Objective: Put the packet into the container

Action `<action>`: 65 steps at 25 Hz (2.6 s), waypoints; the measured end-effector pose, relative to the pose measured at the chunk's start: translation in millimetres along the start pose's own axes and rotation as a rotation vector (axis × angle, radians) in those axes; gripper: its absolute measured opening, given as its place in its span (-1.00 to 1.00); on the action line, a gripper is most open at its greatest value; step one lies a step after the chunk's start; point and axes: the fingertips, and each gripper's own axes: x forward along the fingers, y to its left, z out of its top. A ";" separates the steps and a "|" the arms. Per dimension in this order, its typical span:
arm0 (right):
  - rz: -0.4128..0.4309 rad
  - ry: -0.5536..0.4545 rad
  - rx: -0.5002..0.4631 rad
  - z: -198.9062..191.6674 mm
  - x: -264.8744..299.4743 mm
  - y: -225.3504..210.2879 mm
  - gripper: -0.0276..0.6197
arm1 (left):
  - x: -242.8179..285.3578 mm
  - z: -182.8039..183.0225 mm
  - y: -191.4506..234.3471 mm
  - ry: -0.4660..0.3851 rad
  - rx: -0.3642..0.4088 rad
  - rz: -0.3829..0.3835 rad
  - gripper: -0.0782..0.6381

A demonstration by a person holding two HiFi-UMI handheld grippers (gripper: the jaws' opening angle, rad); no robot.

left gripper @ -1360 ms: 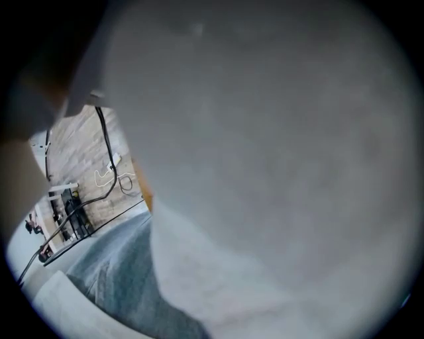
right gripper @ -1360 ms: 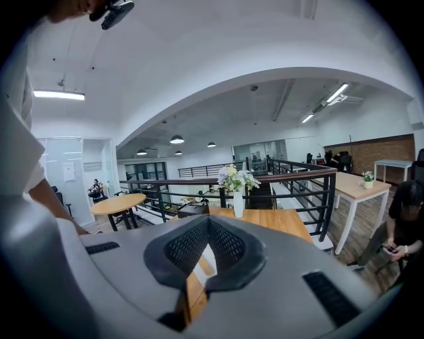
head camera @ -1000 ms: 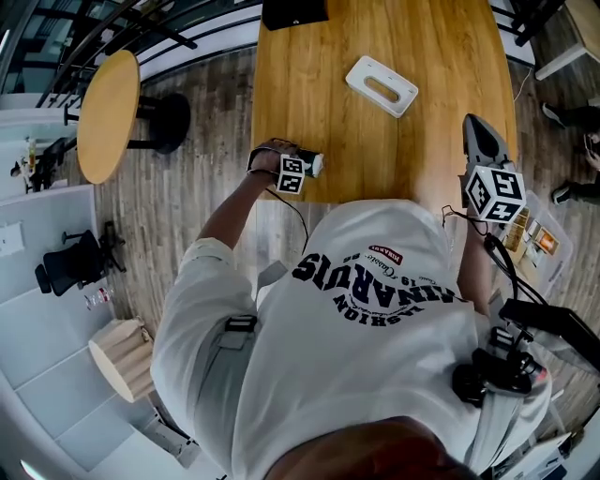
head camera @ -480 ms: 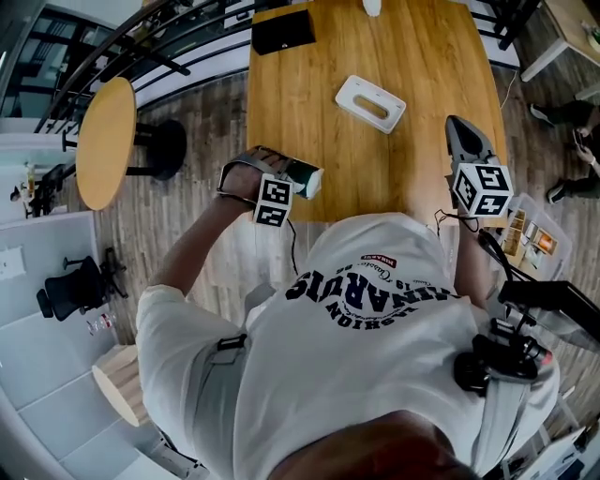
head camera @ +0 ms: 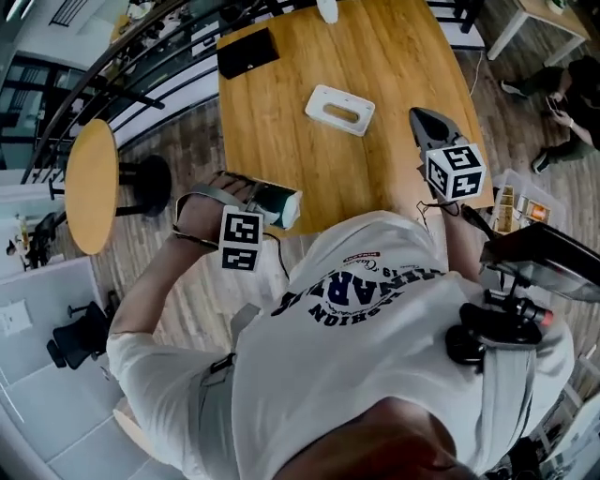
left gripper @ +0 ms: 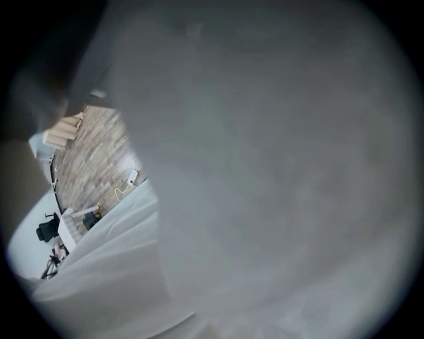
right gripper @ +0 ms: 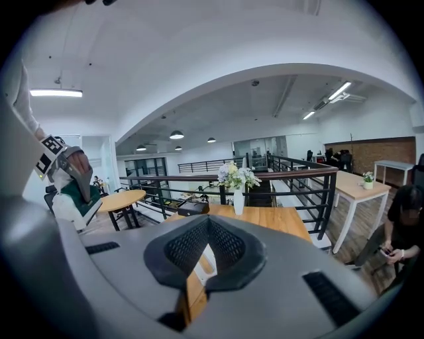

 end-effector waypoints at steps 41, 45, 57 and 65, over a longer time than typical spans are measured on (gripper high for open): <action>-0.166 0.008 0.071 -26.7 -40.0 -43.8 -0.90 | 19.2 27.6 191.7 -0.136 0.082 0.014 -0.07; -0.187 0.002 0.084 -32.2 -48.5 -46.5 -0.90 | 25.7 30.7 209.1 -0.134 0.083 0.018 -0.07; -0.266 -0.005 0.129 -46.6 -73.9 -64.9 -0.90 | 54.6 31.6 292.3 -0.147 0.034 0.018 -0.07; -0.335 0.008 0.166 -69.3 -79.9 -88.2 -0.90 | 97.2 20.6 355.4 -0.120 0.032 0.029 -0.07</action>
